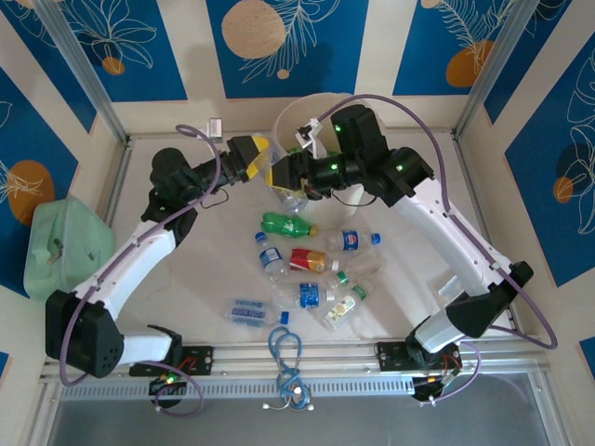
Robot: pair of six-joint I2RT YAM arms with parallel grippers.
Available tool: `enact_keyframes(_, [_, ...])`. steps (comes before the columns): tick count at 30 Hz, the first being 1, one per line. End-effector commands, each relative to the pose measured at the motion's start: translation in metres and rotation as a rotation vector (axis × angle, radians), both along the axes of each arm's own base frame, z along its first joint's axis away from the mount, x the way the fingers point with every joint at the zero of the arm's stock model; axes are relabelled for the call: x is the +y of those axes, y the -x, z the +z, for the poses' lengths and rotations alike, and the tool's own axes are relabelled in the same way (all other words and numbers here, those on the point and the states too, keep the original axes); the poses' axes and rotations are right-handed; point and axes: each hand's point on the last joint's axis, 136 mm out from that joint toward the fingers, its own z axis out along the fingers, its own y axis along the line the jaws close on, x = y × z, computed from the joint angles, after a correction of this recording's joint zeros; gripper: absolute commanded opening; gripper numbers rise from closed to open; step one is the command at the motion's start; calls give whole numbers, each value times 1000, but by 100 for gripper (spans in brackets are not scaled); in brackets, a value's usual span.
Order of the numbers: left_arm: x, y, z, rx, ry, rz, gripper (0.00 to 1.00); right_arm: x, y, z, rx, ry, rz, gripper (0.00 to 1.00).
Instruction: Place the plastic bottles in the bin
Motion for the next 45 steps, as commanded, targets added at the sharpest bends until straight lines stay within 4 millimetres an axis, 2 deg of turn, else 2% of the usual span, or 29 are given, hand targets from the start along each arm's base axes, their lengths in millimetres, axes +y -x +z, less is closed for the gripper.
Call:
enact_keyframes(1, [32,-4,8,-9,-82,178,100,-16,-14,20,-67,5,-61,54])
enact_keyframes(3, [56,-5,-4,38,-172,306,100,-29,-30,18,-82,43,-127,54])
enact_keyframes(5, [77,-3,-24,105,-298,411,100,-43,-48,15,-92,83,-193,54])
enact_keyframes(8, [93,4,-48,170,-440,461,100,-59,-73,11,-112,130,-272,54])
enact_keyframes(12, [98,14,-71,211,-504,450,99,-75,-103,3,-144,199,-349,54])
enact_keyframes(17, [103,26,-102,283,-565,440,99,-86,-136,-16,-169,285,-390,54])
enact_keyframes(24, [110,42,-141,389,-618,429,95,-97,-170,-39,-160,356,-417,54])
enact_keyframes(30, [110,52,-169,462,-628,409,91,-96,-188,-57,-138,401,-417,53])
enact_keyframes(33, [112,56,-178,489,-649,410,91,-97,-195,-62,-132,421,-424,60])
enact_keyframes(39, [114,65,-196,546,-686,405,90,-96,-200,-60,-132,426,-430,75])
enact_keyframes(45, [117,76,-208,597,-713,409,90,-97,-196,-46,-155,414,-440,78])
